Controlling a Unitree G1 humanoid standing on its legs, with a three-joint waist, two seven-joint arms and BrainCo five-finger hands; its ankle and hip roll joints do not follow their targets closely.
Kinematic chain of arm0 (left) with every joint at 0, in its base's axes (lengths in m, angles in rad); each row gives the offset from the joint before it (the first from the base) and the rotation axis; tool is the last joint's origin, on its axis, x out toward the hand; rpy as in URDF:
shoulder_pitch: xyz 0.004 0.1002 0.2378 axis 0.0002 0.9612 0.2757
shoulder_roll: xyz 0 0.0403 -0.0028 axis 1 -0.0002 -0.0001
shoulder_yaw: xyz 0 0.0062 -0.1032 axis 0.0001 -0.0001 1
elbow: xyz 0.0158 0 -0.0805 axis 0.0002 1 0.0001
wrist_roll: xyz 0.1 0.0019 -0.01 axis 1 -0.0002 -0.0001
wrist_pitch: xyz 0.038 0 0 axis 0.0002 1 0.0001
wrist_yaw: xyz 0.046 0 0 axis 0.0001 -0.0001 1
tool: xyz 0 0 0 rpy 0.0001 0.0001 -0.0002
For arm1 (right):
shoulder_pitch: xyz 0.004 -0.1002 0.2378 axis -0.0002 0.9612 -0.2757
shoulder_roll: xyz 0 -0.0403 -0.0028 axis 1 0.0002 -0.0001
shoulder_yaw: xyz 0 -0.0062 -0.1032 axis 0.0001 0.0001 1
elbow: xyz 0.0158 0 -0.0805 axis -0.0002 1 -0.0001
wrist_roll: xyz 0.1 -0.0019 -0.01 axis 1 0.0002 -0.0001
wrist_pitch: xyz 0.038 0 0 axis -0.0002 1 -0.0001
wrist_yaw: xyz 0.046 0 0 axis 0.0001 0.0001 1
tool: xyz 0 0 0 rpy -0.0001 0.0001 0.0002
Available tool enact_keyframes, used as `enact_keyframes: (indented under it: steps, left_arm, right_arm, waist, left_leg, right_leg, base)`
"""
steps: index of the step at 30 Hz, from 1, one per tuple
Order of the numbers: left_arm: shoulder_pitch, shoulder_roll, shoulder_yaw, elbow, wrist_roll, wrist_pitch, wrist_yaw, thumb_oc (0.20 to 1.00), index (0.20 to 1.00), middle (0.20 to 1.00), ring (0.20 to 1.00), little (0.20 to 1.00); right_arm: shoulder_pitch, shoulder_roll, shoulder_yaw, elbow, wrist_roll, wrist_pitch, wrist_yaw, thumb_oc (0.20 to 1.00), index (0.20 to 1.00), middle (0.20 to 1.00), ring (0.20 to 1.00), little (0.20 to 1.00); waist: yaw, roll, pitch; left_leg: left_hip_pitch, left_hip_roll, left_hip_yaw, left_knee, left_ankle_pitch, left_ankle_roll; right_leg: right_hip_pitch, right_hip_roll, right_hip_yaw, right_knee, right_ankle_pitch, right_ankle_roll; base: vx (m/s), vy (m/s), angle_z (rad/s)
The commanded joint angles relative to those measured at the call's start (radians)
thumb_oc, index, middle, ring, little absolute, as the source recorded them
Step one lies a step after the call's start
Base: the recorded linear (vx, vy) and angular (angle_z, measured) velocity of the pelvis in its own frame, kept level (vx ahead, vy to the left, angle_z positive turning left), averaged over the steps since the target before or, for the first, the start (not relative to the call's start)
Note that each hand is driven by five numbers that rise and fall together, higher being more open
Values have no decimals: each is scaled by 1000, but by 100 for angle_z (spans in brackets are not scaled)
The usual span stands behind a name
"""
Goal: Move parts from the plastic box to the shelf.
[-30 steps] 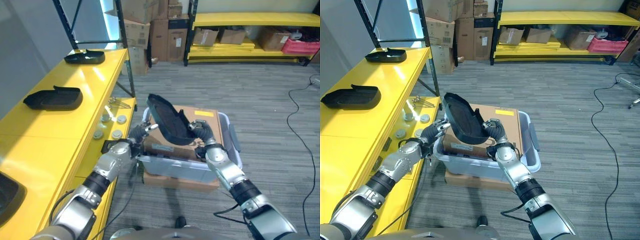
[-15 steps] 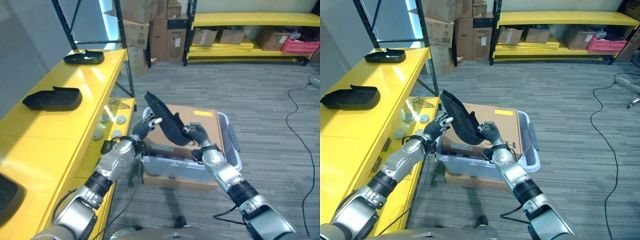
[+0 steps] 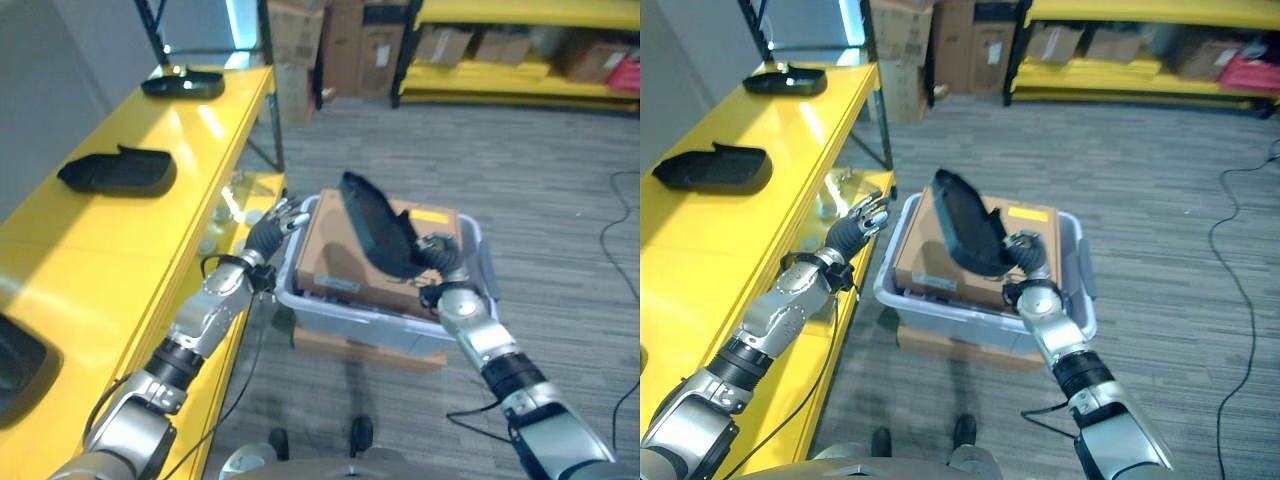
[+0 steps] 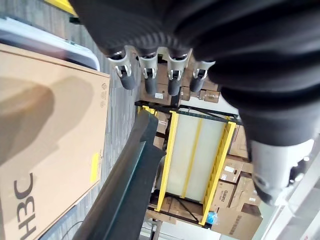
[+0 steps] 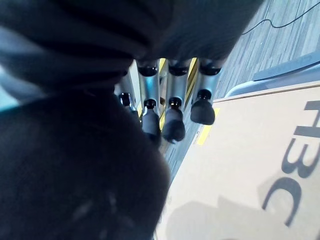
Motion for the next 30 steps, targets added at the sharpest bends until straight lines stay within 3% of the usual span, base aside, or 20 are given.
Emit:
enact_keyframes:
  steps: [1, 10, 14, 25, 26, 27, 28, 30]
  left_arm:
    - [-100, 45, -3, -41, -71, -72, -41, 1000, 1000, 1000, 1000, 1000]
    - [-19, 125, 65, -131, -114, -100, -59, 1000, 1000, 1000, 1000, 1000]
    - [18, 139, 54, -149, -121, -148, -88, 1000, 1000, 1000, 1000, 1000]
    - [45, 113, 33, -136, -174, -188, -108, 1000, 1000, 1000, 1000, 1000]
    - [46, 113, 32, -138, -173, -187, -110, 1000, 1000, 1000, 1000, 1000]
    - [47, 113, 31, -137, -174, -187, -111, 1000, 1000, 1000, 1000, 1000]
    - [48, 112, 29, -134, -174, -187, -113, 1000, 1000, 1000, 1000, 1000]
    - [51, 110, 23, -130, -176, -189, -114, 1000, 1000, 1000, 1000, 1000]
  right_arm:
    - [-211, -54, -5, 15, 47, -124, -96, 200, 200, 200, 200, 200]
    - [-264, -141, -53, 101, 61, -104, -143, 200, 200, 200, 200, 200]
    - [-285, -144, -44, 189, 88, -106, -171, 200, 200, 200, 200, 200]
    - [-284, -139, -29, 345, 76, -99, -171, 200, 200, 200, 200, 200]
    - [-293, -144, -24, 355, 91, -92, -160, 432, 432, 432, 432, 432]
    - [-295, -144, -22, 357, 93, -88, -158, 583, 583, 583, 583, 583]
    - [-301, -145, -19, 361, 91, -82, -160, 1000, 1000, 1000, 1000, 1000]
    - [-309, -147, -11, 368, 104, -90, -178, 1000, 1000, 1000, 1000, 1000]
  waist:
    - [32, 2, 59]
    - [77, 7, 166]
    - [98, 16, 234]
    - [102, 29, 286]
    - [104, 30, 292]
    - [104, 30, 293]
    - [106, 30, 295]
    - [108, 31, 298]
  left_leg:
    - [-111, 12, -75, 66, -25, -24]
    - [-242, -6, -124, 171, -14, -26]
    - [-321, -16, -139, 218, -9, -23]
    - [-364, -22, -125, 217, 3, -21]
    - [-369, -22, -124, 215, 6, -21]
    - [-370, -23, -123, 215, 6, -21]
    - [-373, -23, -123, 214, 8, -22]
    - [-373, -24, -121, 211, 9, -21]
  right_leg:
    - [-21, -59, -18, 135, -165, 115]
    - [-102, -70, -50, 210, -169, 97]
    - [-158, -75, -67, 248, -173, 83]
    - [-201, -83, -66, 259, -168, 79]
    - [-207, -84, -66, 260, -168, 78]
    - [-208, -84, -66, 260, -167, 78]
    - [-211, -85, -67, 261, -166, 78]
    - [-212, -85, -69, 261, -166, 77]
  base:
    - [-212, -75, 17]
    - [-67, -46, 20]
    - [-119, -26, 14]
    - [-43, 18, 3]
    - [-62, 16, 3]
    - [-50, 13, 2]
    - [-32, 15, 2]
    - [0, 0, 0]
